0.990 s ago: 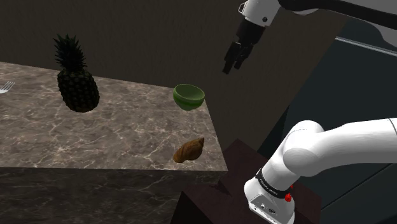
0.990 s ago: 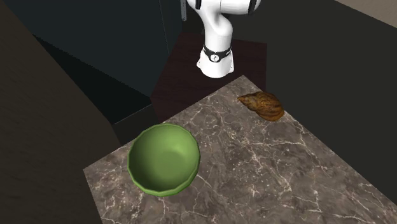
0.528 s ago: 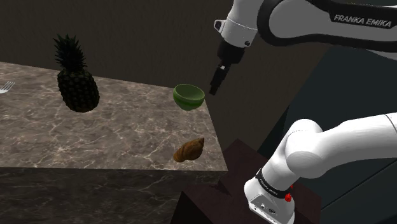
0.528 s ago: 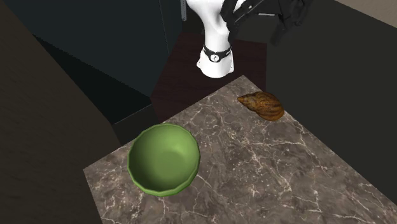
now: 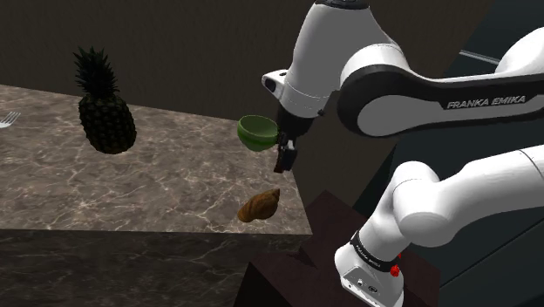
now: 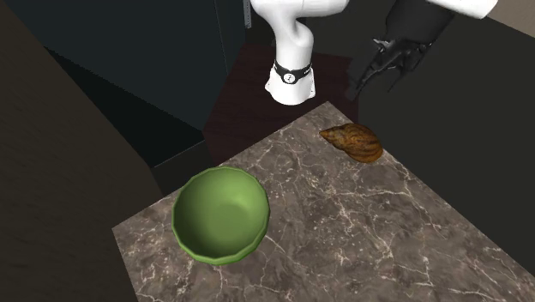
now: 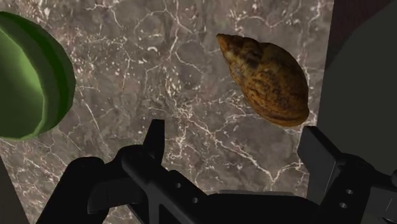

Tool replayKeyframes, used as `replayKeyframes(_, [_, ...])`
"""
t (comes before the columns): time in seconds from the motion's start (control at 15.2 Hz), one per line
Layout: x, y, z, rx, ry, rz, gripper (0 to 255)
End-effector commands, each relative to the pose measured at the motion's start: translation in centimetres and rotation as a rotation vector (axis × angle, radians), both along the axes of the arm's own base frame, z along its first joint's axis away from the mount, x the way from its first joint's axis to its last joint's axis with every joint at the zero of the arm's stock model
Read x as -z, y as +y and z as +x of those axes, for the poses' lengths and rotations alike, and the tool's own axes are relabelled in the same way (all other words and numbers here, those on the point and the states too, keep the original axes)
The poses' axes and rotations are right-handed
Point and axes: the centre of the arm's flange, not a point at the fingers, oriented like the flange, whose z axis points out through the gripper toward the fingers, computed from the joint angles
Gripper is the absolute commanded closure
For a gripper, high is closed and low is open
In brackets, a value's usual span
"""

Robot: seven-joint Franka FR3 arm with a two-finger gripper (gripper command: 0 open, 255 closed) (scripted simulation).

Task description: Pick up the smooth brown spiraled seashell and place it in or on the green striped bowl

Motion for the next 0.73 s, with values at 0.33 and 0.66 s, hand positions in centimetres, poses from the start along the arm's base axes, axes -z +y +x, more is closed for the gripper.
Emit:
replayKeyframes(0.33, [8.0, 4.7, -4.6, -0.308, 0.008, -0.116, 0])
replayKeyframes(0.66, [10.9, 4.6, -4.7, -0.341, 0.009, -0.129, 0])
